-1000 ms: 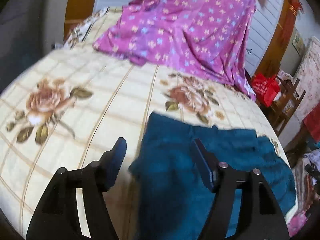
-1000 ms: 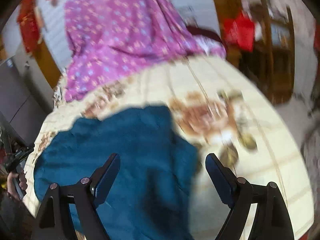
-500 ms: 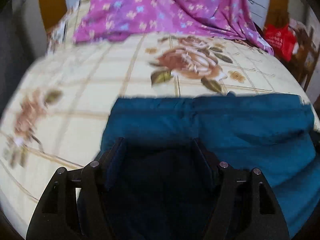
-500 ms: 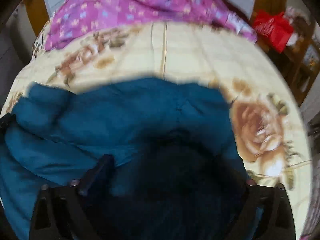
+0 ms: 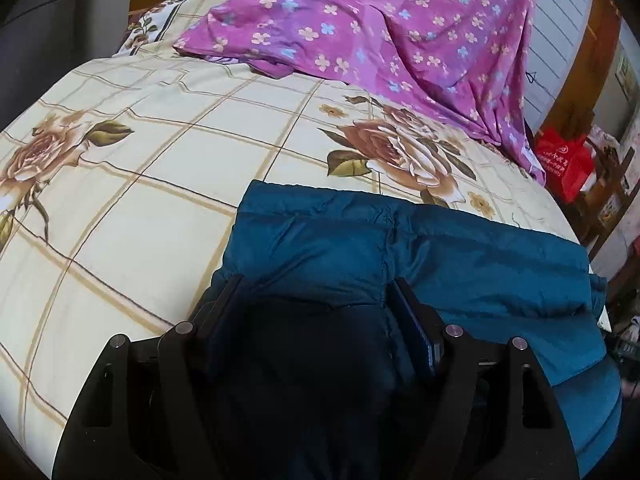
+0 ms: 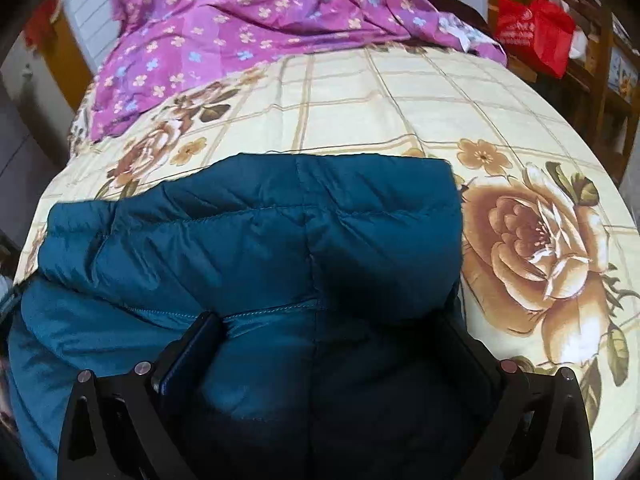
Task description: Fold large clothes
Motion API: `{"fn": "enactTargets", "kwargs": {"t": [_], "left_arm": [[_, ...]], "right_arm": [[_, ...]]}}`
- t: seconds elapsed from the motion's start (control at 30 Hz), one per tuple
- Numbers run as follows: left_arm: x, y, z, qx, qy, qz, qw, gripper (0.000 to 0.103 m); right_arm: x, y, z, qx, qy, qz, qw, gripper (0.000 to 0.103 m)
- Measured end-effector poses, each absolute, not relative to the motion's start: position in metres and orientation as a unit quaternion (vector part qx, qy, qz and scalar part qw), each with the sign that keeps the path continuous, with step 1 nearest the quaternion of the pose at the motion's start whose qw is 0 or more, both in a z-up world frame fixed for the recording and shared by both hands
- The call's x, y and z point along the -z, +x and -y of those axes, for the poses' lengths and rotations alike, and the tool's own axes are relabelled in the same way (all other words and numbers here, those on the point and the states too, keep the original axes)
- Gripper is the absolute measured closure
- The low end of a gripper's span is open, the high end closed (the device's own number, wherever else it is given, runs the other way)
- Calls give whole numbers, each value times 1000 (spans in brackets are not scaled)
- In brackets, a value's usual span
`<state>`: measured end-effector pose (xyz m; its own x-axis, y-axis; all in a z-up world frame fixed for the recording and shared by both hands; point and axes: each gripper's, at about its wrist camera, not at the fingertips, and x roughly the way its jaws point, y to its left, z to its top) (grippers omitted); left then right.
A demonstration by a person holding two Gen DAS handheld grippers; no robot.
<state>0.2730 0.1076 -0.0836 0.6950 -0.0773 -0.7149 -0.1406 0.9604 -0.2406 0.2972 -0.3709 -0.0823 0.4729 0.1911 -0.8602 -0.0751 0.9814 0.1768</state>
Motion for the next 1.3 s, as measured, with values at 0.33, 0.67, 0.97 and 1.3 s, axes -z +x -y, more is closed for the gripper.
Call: {"fn": "enactTargets", "kwargs": {"t": [0.33,0.67,0.97,1.3], "left_arm": [[87,275,-112,-10,-151,-391,908,30],[89,277,-109,-10,-144,-401,905,29],[29,202,-101,18,-54,-404,913,29],[72,100,-100,44,-60,-438,896,29]], "right_arm": [[94,342,387,-17,102,-530,842,0],[38,284,392,45,76,-417,905,0],[-32,139,393,-52,32,-398,915,0],[55,72,349,-85,37,-465,880,0]]}}
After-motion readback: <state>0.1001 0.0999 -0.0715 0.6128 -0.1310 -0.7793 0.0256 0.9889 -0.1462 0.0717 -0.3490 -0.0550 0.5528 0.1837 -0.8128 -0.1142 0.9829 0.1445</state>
